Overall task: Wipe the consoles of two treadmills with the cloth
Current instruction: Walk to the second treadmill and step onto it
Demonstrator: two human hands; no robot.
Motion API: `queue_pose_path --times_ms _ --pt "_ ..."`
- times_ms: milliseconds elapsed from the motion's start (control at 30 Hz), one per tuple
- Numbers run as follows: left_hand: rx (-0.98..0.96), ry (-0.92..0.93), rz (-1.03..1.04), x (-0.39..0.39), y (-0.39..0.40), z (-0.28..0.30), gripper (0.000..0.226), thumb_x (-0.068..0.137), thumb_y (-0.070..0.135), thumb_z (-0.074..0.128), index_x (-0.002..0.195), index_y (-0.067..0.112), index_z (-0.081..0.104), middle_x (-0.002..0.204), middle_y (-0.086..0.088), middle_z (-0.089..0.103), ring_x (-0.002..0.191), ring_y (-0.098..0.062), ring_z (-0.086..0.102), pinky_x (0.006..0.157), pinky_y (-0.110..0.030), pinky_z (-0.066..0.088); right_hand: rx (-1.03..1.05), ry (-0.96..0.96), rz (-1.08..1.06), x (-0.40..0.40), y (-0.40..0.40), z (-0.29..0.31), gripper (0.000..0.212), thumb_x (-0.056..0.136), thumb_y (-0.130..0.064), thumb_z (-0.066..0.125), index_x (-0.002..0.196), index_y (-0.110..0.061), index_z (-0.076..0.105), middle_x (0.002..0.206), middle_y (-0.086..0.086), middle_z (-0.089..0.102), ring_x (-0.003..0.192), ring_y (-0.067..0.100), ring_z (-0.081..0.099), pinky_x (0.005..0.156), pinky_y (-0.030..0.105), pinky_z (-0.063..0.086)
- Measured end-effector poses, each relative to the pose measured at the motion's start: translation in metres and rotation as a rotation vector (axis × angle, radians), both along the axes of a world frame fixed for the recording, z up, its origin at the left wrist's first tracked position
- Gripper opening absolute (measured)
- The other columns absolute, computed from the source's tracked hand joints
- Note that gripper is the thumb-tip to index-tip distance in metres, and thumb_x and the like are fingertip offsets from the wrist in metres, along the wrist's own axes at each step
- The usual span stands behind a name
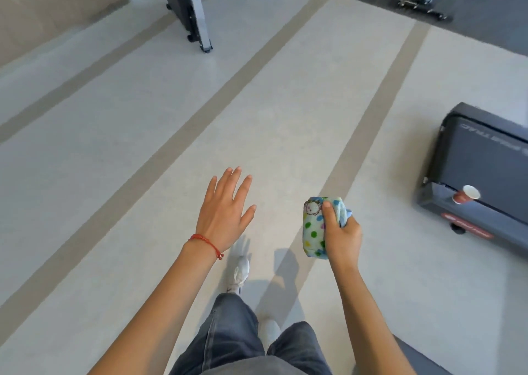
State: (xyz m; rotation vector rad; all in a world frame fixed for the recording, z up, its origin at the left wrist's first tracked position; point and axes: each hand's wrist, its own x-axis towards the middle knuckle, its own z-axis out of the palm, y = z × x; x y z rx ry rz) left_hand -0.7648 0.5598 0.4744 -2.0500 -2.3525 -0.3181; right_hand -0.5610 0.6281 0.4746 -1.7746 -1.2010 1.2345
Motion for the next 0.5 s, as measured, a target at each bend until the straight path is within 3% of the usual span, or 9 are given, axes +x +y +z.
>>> queue_pose_path --times_ms 200,500 --pt "0.0 0.007 -0.197 -0.049 0.107 0.0 0.055 0.087 0.037 0.036 0.123 0.001 0.057 0.13 -0.022 0.052 0.121 -0.039 0.048 0.097 -0.054 0.038 0.028 0.001 -0.207 -0.028 0.072 0.01 0.025 0.086 -0.039 0.057 0.072 -0.019 0.054 0.075 0.004 0.062 0.072 0.019 0.063 0.064 0.032 0.053" --pt "-0.031 -0.047 -0.335 -0.062 0.237 -0.008 0.055 0.086 0.035 0.037 0.124 0.001 0.056 0.132 -0.022 0.051 0.123 -0.038 0.046 0.098 -0.055 0.036 -0.014 -0.022 -0.376 -0.036 0.167 0.005 0.035 0.086 -0.04 0.057 0.083 -0.005 0.058 0.08 0.01 0.065 0.072 0.02 0.064 0.061 0.031 0.053"
